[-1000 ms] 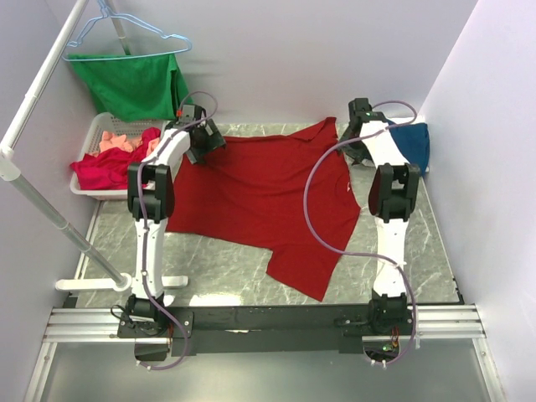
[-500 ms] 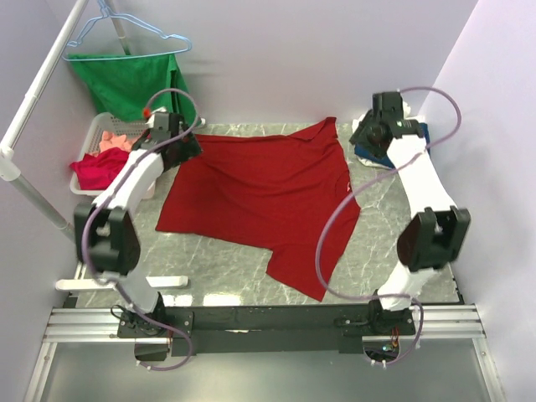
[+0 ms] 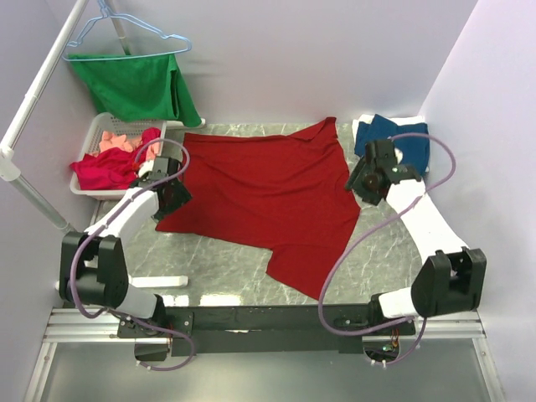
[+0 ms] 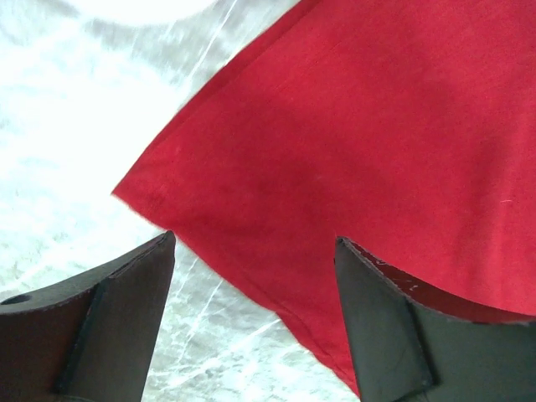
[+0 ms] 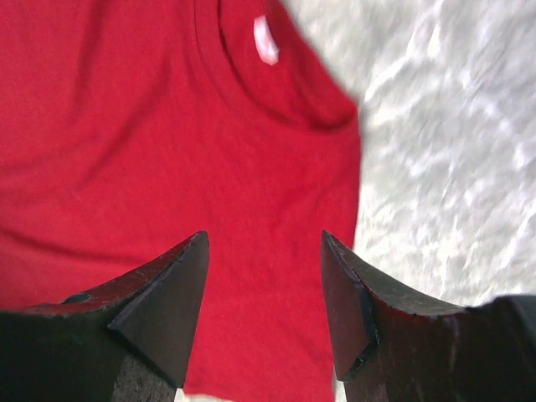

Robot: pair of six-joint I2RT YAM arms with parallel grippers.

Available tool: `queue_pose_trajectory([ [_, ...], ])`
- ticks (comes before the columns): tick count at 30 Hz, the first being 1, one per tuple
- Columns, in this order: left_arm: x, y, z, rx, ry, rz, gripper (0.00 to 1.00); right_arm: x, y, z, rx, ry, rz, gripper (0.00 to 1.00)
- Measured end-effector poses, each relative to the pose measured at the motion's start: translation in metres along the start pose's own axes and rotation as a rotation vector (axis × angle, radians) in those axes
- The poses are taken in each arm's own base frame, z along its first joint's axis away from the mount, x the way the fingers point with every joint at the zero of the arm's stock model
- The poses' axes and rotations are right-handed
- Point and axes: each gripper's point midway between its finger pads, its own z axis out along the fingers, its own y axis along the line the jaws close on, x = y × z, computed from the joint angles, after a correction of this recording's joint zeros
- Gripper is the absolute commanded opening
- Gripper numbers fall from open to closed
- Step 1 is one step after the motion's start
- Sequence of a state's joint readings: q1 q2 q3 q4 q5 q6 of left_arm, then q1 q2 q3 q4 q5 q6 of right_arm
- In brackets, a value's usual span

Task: Fold and stack the t-shirts
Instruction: Flatten the tshirt out

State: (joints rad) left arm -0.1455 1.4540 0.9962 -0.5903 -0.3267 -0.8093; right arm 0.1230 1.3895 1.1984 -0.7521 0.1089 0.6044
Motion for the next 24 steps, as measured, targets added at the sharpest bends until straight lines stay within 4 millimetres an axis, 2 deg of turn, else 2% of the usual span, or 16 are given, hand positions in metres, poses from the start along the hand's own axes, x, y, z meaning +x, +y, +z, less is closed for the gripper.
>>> queue_pose_trajectory([
  [6, 0.028, 0.015, 0.018, -0.063, 0.068, -0.038, 0.76, 0.045, 0.001, 0.009, -0.004, 0.070, -0.049, 0.62],
  [9, 0.039, 0.024, 0.023, -0.097, 0.093, -0.052, 0.75, 0.060, -0.002, 0.013, 0.006, 0.101, -0.062, 0.62],
  [20, 0.040, 0.041, 0.038, -0.189, 0.076, -0.112, 0.72, 0.066, -0.001, 0.023, 0.011, 0.117, -0.063, 0.62],
  [24, 0.047, 0.052, 0.044, -0.229, 0.085, -0.121, 0.64, 0.070, -0.001, 0.027, 0.013, 0.137, -0.065, 0.62],
])
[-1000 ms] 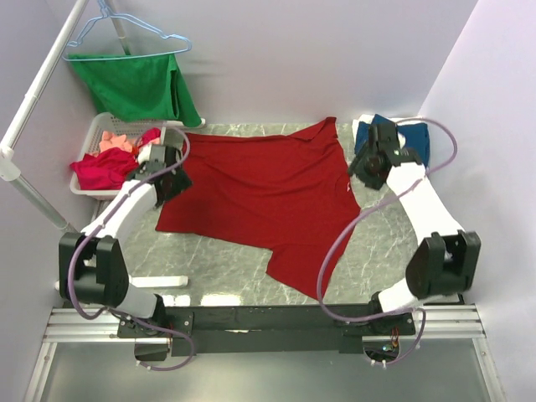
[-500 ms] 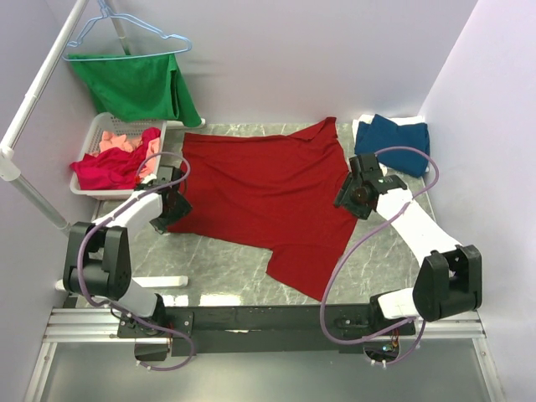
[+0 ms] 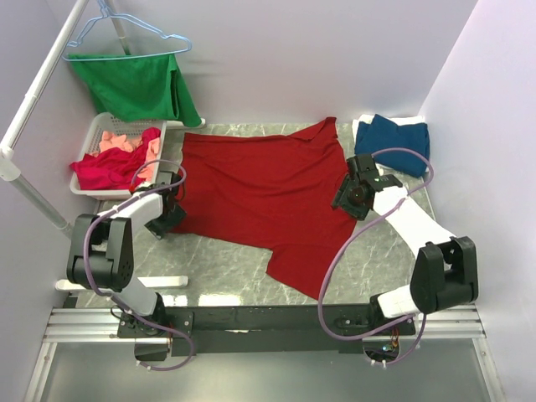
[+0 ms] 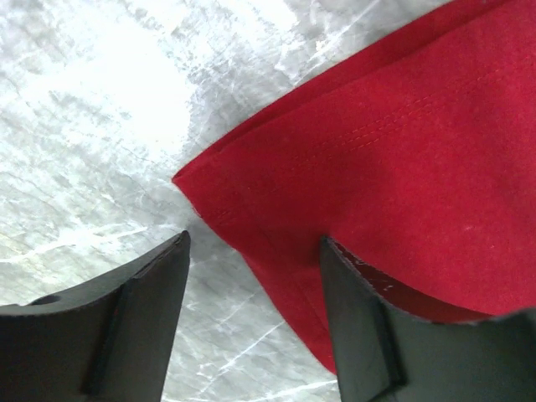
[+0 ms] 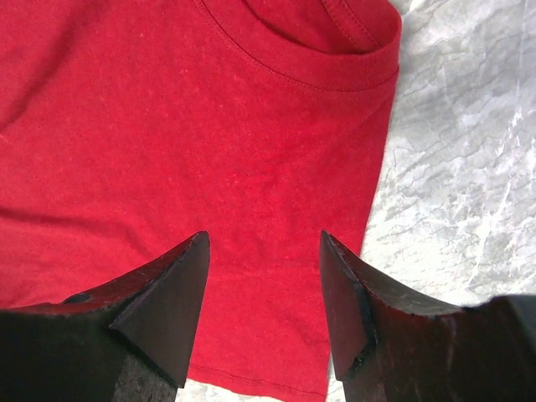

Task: Fold and stack the t-shirts
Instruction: Flatten the tshirt out

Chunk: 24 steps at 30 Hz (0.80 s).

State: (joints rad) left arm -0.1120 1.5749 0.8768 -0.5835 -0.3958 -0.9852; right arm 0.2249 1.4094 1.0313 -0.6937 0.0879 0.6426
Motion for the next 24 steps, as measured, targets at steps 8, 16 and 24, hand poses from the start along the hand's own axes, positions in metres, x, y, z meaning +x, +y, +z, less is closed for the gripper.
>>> queue_pose_trajectory([
  [8, -0.002, -0.002, 0.005, 0.002, -0.009, -0.022, 0.48, 0.005, 0.000, 0.004, 0.003, 0.024, -0.010, 0.61],
  [16, -0.006, 0.000, 0.006, -0.009, -0.018, -0.052, 0.01, 0.063, -0.015, 0.006, 0.027, 0.123, -0.090, 0.63],
  [24, -0.001, 0.007, 0.003, -0.005, -0.006, -0.042, 0.01, 0.116, -0.026, -0.011, -0.021, 0.174, -0.147, 0.69],
])
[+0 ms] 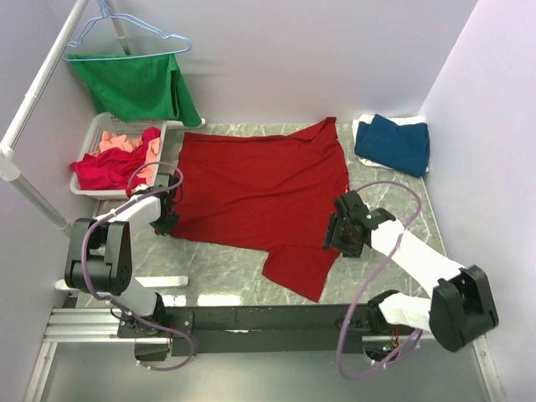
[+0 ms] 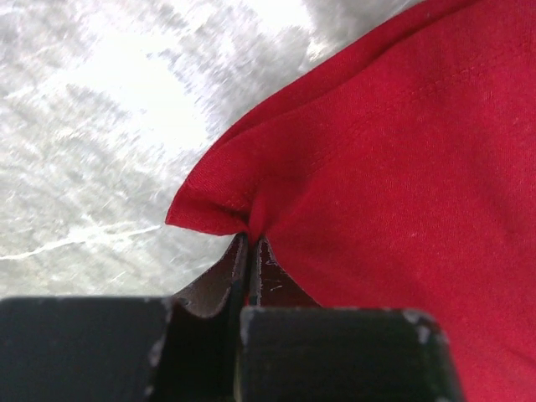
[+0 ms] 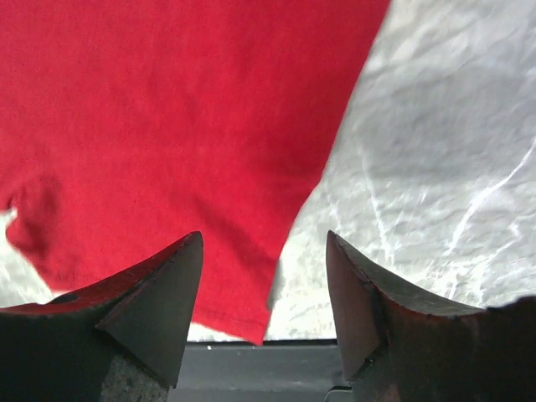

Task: Fold and stack the t-shirts
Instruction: Flatten the tshirt out

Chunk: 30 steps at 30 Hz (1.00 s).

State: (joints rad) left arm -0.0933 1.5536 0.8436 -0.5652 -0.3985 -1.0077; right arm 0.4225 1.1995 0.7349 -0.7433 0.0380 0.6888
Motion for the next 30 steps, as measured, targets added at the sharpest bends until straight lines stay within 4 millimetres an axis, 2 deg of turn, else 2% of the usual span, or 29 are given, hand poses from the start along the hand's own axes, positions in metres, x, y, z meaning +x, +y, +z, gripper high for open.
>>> queue_pose_trajectory([
  [5, 0.007, 0.005, -0.004, 0.003, 0.005, 0.015, 0.01, 0.025, 0.006, -0.003, -0.057, 0.011, -0.044, 0.71],
  [10, 0.014, 0.008, -0.008, 0.002, 0.013, 0.037, 0.01, 0.055, 0.005, 0.004, -0.054, 0.066, -0.092, 0.71],
  [15, 0.015, 0.009, -0.016, 0.011, 0.010, 0.047, 0.01, 0.074, 0.003, 0.010, -0.032, 0.109, -0.116, 0.69],
  [19, 0.011, 0.010, -0.025, 0.025, -0.001, 0.041, 0.01, 0.085, 0.003, 0.011, -0.031, 0.128, -0.133, 0.56],
  [30, 0.010, 0.013, -0.028, 0.021, 0.000, 0.043, 0.01, 0.114, 0.014, 0.016, -0.055, 0.194, -0.195, 0.36],
])
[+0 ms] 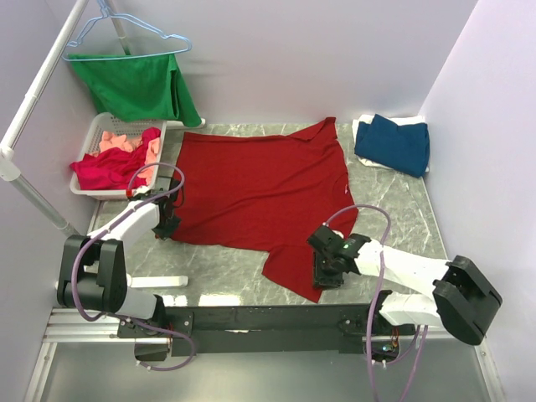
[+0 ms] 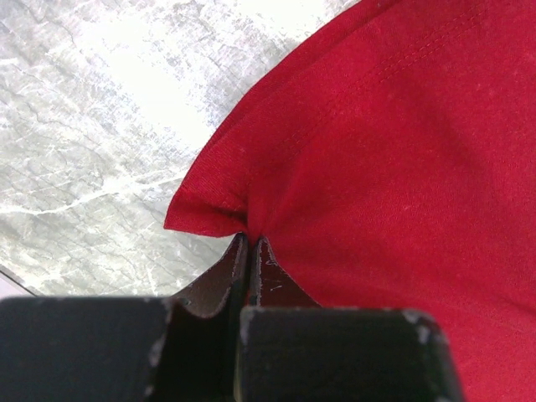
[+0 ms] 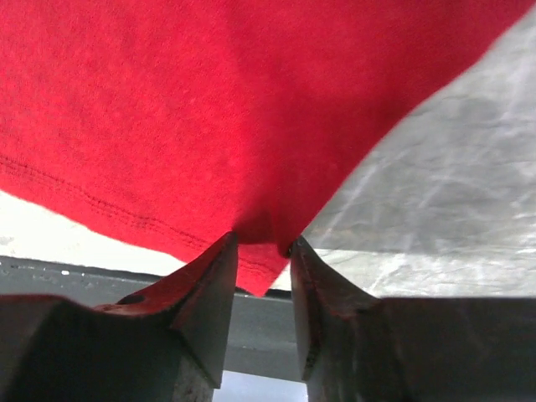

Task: Fold and stack the t-shirts
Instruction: Flatten the tshirt out

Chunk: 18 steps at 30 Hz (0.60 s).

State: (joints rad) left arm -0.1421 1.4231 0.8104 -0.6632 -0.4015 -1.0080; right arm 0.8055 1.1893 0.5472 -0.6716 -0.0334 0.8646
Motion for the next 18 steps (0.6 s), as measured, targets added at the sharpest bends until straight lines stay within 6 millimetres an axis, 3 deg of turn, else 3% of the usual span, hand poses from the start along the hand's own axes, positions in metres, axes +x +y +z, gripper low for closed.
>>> queue_pose_trajectory([
  [6, 0.000, 0.000, 0.000, 0.000, 0.000, 0.001, 0.01, 0.009, 0.008, 0.002, 0.002, 0.028, -0.023, 0.13],
  [7, 0.000, 0.000, 0.000, 0.000, 0.000, 0.001, 0.01, 0.010, 0.009, 0.003, 0.004, 0.034, -0.022, 0.04],
  [8, 0.000, 0.000, 0.000, 0.000, 0.000, 0.001, 0.01, 0.011, 0.010, 0.003, 0.006, 0.037, -0.022, 0.00],
  [14, 0.000, 0.001, -0.001, -0.003, 0.001, 0.002, 0.01, 0.013, 0.008, 0.002, 0.045, 0.027, 0.007, 0.00],
  [18, -0.001, 0.004, -0.007, 0.002, -0.002, 0.002, 0.01, 0.015, -0.014, -0.011, 0.132, -0.009, 0.042, 0.00],
])
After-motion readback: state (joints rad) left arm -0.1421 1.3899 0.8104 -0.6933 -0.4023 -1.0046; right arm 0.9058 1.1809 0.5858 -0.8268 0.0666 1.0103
